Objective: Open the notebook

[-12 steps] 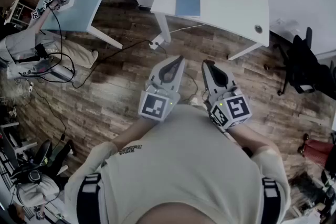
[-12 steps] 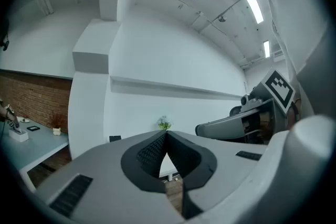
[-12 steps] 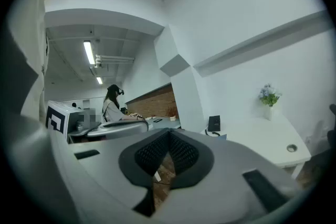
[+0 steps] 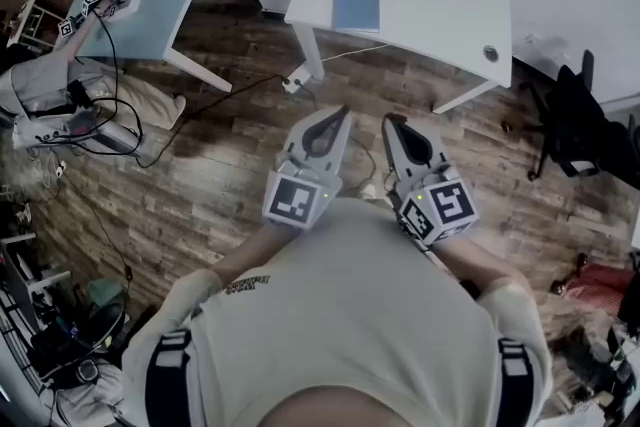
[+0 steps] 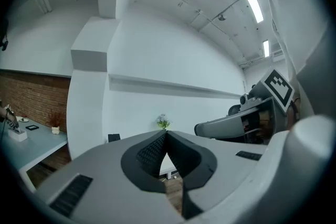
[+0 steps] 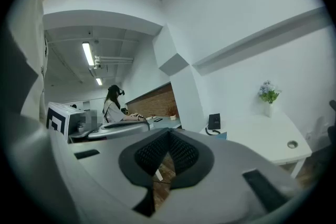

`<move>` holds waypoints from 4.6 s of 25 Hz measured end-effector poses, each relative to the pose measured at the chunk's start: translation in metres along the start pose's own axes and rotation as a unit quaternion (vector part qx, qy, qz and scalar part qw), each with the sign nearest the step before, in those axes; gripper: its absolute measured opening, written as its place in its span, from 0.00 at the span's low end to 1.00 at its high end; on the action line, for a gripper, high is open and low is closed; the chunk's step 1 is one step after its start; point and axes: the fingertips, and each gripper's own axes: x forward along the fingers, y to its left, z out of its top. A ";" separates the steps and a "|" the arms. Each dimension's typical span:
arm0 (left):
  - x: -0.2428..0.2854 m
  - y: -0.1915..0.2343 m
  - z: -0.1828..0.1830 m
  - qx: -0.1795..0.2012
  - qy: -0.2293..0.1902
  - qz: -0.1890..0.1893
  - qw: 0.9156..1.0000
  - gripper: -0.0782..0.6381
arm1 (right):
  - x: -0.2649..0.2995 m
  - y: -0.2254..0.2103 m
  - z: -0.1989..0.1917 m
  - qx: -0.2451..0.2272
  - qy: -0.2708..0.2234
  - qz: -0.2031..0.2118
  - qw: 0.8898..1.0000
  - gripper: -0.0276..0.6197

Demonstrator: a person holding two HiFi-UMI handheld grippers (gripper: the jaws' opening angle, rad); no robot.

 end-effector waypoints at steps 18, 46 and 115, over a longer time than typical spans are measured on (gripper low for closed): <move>0.018 -0.019 -0.008 0.001 0.016 0.025 1.000 0.11 | -0.012 -0.032 -0.005 0.024 0.003 0.017 1.000 0.05; 0.071 -0.030 -0.020 0.019 0.017 0.061 0.998 0.11 | 0.001 -0.092 -0.009 0.023 -0.007 0.051 0.998 0.05; 0.267 0.223 -0.053 -0.028 0.076 -0.032 0.996 0.11 | 0.286 -0.212 0.026 0.027 0.077 -0.065 0.995 0.05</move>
